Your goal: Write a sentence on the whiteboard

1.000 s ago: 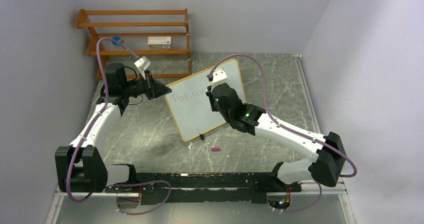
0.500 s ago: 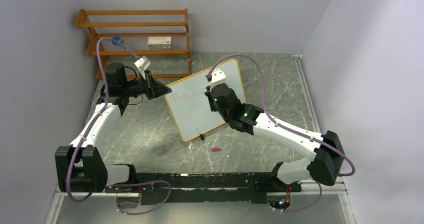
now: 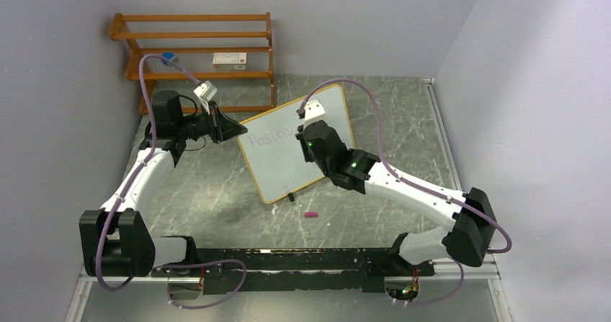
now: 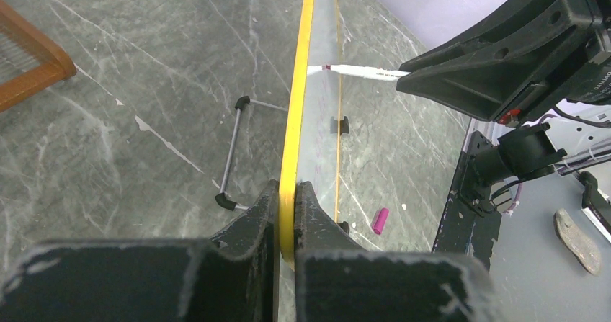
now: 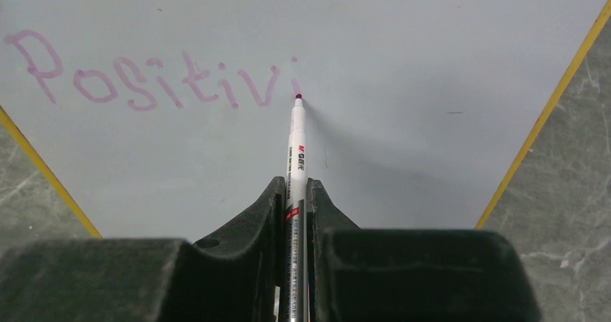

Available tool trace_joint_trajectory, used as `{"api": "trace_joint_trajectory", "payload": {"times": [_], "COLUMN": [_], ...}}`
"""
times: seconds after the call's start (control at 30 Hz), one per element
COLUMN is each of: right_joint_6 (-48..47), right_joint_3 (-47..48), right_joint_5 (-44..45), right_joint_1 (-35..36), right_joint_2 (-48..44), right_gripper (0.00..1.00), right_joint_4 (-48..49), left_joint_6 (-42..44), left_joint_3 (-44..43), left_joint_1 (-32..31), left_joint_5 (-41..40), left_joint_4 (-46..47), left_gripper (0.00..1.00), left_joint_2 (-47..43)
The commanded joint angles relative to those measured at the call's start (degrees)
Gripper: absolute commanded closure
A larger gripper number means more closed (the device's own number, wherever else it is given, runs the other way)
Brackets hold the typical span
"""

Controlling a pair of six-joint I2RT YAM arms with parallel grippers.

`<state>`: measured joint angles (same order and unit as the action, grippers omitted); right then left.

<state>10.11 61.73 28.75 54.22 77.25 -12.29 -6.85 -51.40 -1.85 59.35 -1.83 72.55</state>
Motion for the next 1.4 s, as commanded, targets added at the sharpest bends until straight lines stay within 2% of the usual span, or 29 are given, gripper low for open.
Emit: {"api": "trace_joint_trajectory", "payload": {"times": [0.0, 0.23, 0.7, 1.37], "right_joint_6": [0.9, 1.3, -0.2, -0.5], "right_joint_3": [1.3, 0.9, -0.5, -0.1], "right_joint_5": [-0.2, 0.0, 1.1, -0.6], "right_joint_1": [-0.4, -0.3, -1.5, -3.1], "right_joint_2": [0.3, -0.4, -2.6, -0.3], "right_gripper": [1.0, 1.0, 1.0, 1.0], "right_joint_4": [-3.1, -3.2, 3.0, 2.2], "left_joint_6": [4.6, 4.6, 4.7, 4.6], "left_joint_3": [-0.4, -0.4, -0.4, -0.3], "left_joint_1": [-0.7, -0.7, -0.7, -0.7], "left_joint_5": [-1.8, -2.0, -2.1, -1.8], "left_joint_4": [-1.4, -1.5, -1.6, -1.5], "left_gripper": [0.95, 0.95, 0.95, 0.95], "left_joint_2": [0.7, 0.7, 0.7, 0.7]}}
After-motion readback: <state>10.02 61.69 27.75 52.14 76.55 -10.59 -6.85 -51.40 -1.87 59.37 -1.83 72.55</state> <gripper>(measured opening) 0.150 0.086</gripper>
